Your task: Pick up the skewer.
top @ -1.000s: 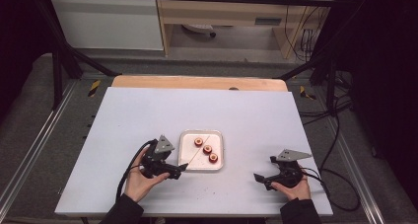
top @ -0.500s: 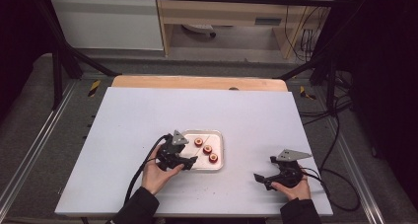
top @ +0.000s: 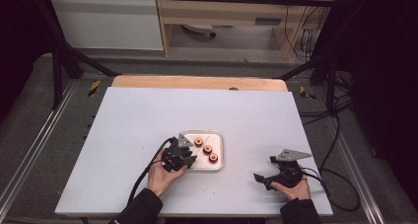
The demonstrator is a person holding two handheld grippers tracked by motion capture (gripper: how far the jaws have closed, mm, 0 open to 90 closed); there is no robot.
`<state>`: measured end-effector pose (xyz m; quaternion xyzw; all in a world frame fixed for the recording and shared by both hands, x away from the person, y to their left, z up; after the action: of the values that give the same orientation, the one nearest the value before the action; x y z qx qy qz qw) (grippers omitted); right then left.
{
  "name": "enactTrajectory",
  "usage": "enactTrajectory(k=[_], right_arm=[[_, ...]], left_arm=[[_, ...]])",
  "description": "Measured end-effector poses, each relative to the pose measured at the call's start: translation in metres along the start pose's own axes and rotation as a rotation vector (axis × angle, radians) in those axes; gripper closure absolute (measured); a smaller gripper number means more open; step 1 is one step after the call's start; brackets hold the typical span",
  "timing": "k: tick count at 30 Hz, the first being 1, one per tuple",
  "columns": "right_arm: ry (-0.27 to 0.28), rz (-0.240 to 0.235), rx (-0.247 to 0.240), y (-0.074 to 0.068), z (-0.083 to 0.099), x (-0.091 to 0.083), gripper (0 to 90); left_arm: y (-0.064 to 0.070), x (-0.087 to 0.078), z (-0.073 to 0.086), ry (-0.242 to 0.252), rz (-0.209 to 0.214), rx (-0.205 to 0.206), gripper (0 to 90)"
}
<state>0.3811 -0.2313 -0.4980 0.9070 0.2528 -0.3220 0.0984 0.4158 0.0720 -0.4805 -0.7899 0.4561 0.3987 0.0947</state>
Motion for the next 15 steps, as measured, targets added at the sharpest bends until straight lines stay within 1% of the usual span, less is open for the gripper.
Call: enactTrajectory(k=[1, 2, 5, 15], right_arm=[[0.0, 0.0, 0.0, 0.0, 0.0, 0.0, 0.9], [0.0, 0.0, 0.001, 0.0, 0.0, -0.0001, 0.9], [-0.001, 0.0, -0.001, 0.0, 0.0, 0.0001, 0.9], [0.0, -0.001, 0.0, -0.0002, 0.0, 0.0, 0.9]], left_arm=[[0.0, 0.0007, 0.0005, -0.001, 0.0, -0.003, 73.9], [-0.0001, 0.0014, 0.001, -0.002, 0.0, -0.004, 76.8], [0.0003, 0.0037, 0.0021, -0.003, -0.003, -0.008, 80.3], [0.001, 0.0057, 0.0036, 0.02, -0.053, -0.024, 87.5]])
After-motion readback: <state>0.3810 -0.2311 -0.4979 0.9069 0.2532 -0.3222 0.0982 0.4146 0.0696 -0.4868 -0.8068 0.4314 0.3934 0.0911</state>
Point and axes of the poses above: each handheld gripper's, and its own axes: x roughly forward along the jaws, z roughly out of its underside, y roughly to its right, the point moved 6 cm from there along x, roughly forward along the jaws, and after that the axes turned 15 degrees about z, right-handed, at the moved point
